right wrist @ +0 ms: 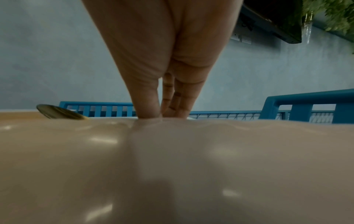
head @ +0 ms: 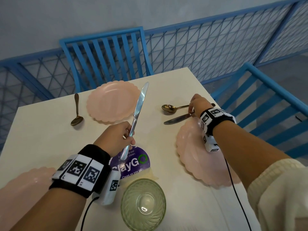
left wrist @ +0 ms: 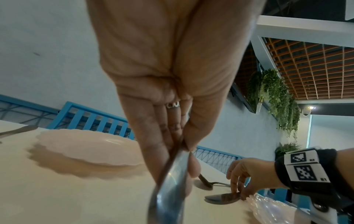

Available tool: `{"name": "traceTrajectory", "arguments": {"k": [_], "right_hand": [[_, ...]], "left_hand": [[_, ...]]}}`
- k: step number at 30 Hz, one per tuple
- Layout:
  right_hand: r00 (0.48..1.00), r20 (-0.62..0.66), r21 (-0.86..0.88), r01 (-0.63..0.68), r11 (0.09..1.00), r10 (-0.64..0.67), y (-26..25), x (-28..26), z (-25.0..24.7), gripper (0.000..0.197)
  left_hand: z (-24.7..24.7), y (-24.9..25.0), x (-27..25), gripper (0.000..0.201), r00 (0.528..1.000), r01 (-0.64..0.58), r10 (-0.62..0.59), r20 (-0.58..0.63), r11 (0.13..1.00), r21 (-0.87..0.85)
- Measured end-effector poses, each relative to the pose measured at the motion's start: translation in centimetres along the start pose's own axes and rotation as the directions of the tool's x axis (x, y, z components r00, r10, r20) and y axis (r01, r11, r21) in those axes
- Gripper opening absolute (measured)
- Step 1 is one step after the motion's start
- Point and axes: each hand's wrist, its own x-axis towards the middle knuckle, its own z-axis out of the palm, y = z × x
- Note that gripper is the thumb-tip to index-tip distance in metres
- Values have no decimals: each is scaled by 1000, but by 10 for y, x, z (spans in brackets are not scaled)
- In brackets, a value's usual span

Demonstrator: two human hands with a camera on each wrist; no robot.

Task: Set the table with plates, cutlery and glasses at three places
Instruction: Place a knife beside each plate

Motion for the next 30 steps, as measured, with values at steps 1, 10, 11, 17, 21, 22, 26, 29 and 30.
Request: {"name": "traceTrajectory", "arguments": {"k": [1, 10, 11, 17, 21, 22, 26, 29, 30], "right_hand": [[1000, -3, 29, 9, 1000, -9, 1, 0, 1, 43], [994, 111, -69, -9, 998, 17, -5, -6, -7, 36], [993, 117, -75, -16, 997, 25, -5, -6, -8, 35], [992, 121, -62, -33, 998, 40, -2, -4, -7, 32], [994, 104, -67, -20, 998, 27, 1, -5, -6, 33], [996, 92, -66, -12, 998, 18, 1, -5, -6, 34], [999, 28, -62, 42, 997, -40, 1, -7, -2, 36], [998, -27, -82, 63, 995, -65, -1, -9, 2, 36], [998, -30, -77, 56, 995, -59, -1, -9, 2, 38]], "left_hand": [[0, 0, 0, 11, 1000, 3, -3, -1, 1000, -2], [-1, -4, -1, 11, 1000, 2, -1, -18, 1000, 0], [-2, -5, -2, 11, 1000, 0, 0, -21, 1000, 1], [-5, -10, -3, 12, 999, -1, 1, -37, 1000, 7], [-3, -12, -3, 15, 999, 16, -16, -35, 1000, -9], [-3, -13, -4, 15, 999, 17, -18, -34, 1000, -11], [-3, -15, -2, 15, 999, 24, -24, -29, 1000, -16], [-4, -16, -1, 14, 999, 25, -25, -28, 999, -29], [-4, -16, -1, 14, 999, 26, -27, -29, 999, -30]]}}
